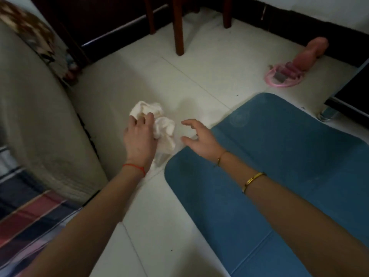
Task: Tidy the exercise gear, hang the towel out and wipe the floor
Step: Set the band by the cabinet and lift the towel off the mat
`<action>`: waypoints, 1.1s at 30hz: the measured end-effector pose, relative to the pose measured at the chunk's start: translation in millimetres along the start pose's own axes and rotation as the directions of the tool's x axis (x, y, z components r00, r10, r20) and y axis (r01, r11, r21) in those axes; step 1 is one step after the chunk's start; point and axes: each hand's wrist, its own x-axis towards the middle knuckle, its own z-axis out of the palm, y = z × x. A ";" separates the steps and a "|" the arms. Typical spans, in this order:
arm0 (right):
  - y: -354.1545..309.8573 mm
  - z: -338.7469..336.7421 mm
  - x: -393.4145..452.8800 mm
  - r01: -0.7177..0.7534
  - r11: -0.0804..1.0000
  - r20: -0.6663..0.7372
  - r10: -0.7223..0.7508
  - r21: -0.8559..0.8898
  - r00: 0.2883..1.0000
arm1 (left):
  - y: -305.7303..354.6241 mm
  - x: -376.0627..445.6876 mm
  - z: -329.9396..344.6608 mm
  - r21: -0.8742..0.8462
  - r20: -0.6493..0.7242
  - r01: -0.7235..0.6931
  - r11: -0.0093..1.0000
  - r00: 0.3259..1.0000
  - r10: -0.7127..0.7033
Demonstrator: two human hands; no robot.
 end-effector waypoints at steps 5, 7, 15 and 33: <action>6.2 12.1 -7.1 0.010 0.987 -0.036 -0.016 -0.161 0.999 | -31.7 -2.7 -6.5 0.117 0.047 0.078 0.990 0.995 -0.084; 12.6 11.5 -19.3 0.037 0.968 -0.050 -0.051 -0.247 0.997 | -27.0 -16.1 2.5 0.193 0.104 0.044 0.980 0.992 -0.065; 62.7 -17.7 -118.0 -0.078 0.883 -0.088 0.042 -0.463 0.995 | 62.1 -84.9 42.8 0.081 0.247 -0.425 0.902 0.885 0.395; 121.1 -34.2 -425.0 -0.584 0.609 -0.391 0.434 -0.536 0.812 | 206.3 -244.4 58.6 -0.431 0.172 -0.898 -0.086 -0.176 0.969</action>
